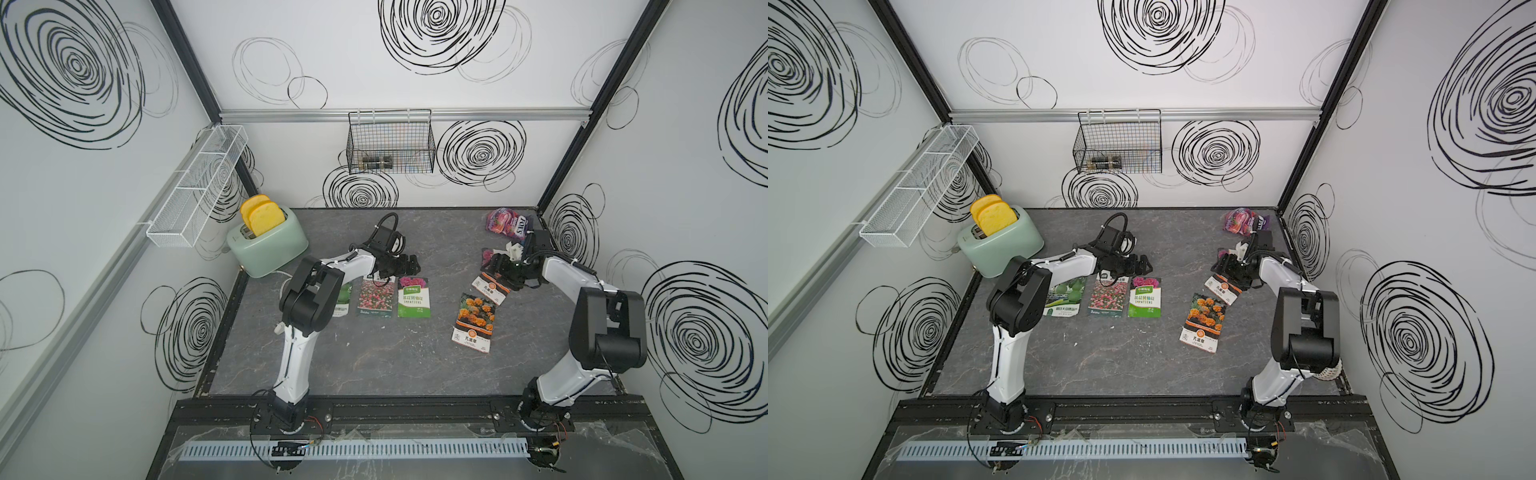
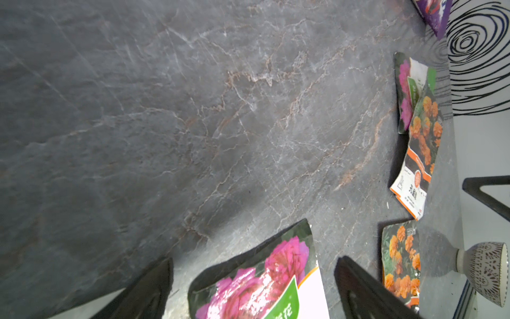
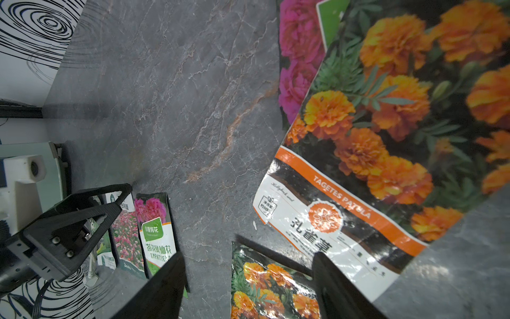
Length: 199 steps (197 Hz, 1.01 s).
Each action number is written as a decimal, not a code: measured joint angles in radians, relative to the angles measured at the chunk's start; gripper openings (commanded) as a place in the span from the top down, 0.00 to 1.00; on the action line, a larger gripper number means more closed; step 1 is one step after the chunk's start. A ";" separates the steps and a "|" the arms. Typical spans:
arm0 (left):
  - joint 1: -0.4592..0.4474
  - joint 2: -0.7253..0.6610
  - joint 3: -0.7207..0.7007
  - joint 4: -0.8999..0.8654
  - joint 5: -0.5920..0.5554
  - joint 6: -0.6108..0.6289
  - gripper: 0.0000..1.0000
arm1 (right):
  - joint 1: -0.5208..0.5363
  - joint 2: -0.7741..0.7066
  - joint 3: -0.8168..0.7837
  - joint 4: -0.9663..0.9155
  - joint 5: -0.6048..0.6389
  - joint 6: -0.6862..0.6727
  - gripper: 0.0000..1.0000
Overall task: Arrange the seed packets in a row
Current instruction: Adjust the seed packet at the center of the board, then move the seed packets from the center of the board.
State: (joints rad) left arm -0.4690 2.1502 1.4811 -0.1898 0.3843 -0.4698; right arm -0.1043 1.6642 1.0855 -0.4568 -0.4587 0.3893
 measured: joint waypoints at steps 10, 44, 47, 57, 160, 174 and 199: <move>0.000 0.000 0.000 0.000 0.000 0.002 0.04 | -0.001 0.001 0.000 0.001 0.000 0.000 0.26; 0.003 0.000 0.000 -0.002 0.000 0.006 0.04 | -0.002 0.001 0.000 0.002 0.000 0.000 0.26; 0.004 0.000 0.000 -0.003 0.000 0.007 0.04 | -0.002 0.001 0.000 0.002 0.000 0.000 0.26; 0.005 0.000 0.000 -0.003 0.000 0.008 0.04 | -0.002 0.001 0.000 0.002 0.000 0.000 0.26; 0.002 0.008 0.064 -0.054 -0.003 0.012 0.04 | -0.027 0.035 0.019 0.042 -0.009 0.044 0.26; -0.011 0.021 0.124 -0.063 -0.006 0.014 0.04 | -0.043 0.072 0.048 0.059 -0.013 0.066 0.26; -0.052 0.028 0.201 -0.061 -0.003 0.016 0.04 | -0.068 0.164 0.136 0.084 -0.011 0.098 0.25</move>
State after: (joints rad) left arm -0.5209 2.1784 1.6825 -0.2504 0.3813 -0.4534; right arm -0.1726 1.8286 1.2217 -0.3729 -0.4702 0.4873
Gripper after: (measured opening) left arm 0.962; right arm 0.743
